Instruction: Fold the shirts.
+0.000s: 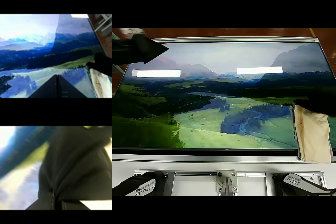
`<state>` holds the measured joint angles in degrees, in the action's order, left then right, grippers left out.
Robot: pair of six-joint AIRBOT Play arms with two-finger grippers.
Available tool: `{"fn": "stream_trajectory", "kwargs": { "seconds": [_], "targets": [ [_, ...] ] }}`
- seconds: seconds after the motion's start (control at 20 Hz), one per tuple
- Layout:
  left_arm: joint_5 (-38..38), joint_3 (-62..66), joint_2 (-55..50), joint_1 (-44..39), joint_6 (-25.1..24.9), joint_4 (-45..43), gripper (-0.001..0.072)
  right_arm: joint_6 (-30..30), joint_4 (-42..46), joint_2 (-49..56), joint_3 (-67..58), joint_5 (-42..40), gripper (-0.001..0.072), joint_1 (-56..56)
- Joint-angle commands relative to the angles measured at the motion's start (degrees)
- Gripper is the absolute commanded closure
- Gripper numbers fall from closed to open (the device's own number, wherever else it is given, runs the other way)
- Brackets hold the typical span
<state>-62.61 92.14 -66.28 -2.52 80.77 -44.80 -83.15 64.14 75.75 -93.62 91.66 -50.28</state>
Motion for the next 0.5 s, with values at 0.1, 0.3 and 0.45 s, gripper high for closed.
{"fn": "stream_trajectory", "kwargs": {
  "seconds": [0.1,0.3,0.45],
  "targets": [
    [-0.52,-0.02,1.86,0.00,-0.11,-0.07,0.0665,-2.34,18.23,0.26,1.77,10.60,0.0655,-2.51],
    [-0.57,-0.02,1.81,0.00,-0.11,-0.07,0.0665,-2.78,19.87,-2.10,16.85,10.54,0.0654,-2.95],
    [-0.50,-0.02,1.79,0.00,-0.11,-0.07,0.0665,-2.93,26.38,-3.65,29.88,8.17,0.0654,-2.95]
  ]
}}
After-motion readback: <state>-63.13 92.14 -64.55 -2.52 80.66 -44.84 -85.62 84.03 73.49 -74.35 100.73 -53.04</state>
